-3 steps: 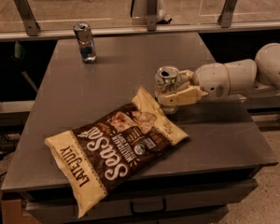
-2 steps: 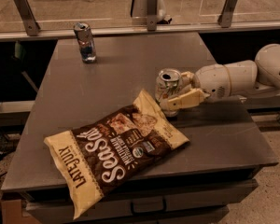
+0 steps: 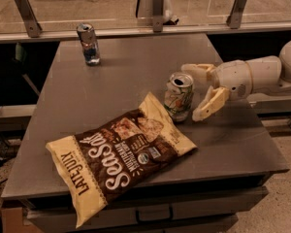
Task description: Move 7up can near brown chip bag
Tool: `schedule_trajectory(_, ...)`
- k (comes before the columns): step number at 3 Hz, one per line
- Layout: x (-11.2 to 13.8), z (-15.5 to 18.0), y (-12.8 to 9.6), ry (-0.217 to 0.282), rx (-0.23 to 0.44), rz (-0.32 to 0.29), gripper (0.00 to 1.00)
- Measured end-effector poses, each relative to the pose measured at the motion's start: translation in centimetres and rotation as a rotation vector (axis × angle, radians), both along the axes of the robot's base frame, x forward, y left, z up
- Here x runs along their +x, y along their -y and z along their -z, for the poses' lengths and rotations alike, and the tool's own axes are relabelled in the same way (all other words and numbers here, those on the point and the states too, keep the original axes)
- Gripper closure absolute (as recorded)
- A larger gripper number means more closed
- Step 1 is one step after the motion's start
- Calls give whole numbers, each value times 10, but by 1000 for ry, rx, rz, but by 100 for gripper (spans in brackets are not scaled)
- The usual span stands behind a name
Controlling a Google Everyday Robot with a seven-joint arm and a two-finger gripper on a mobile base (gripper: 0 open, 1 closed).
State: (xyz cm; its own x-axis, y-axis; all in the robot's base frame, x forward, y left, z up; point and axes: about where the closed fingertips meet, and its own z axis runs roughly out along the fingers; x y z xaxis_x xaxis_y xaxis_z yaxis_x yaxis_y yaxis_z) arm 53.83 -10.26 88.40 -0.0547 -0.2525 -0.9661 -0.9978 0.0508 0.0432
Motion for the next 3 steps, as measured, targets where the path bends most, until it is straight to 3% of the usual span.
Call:
schedule_trajectory(1, 20, -32, 29, 95, -43, 71, 0)
schedule_trajectory(2, 40, -90, 59, 250, -77, 181, 0)
schedule_trajectory(3, 41, -152, 73, 400, -87, 279, 0)
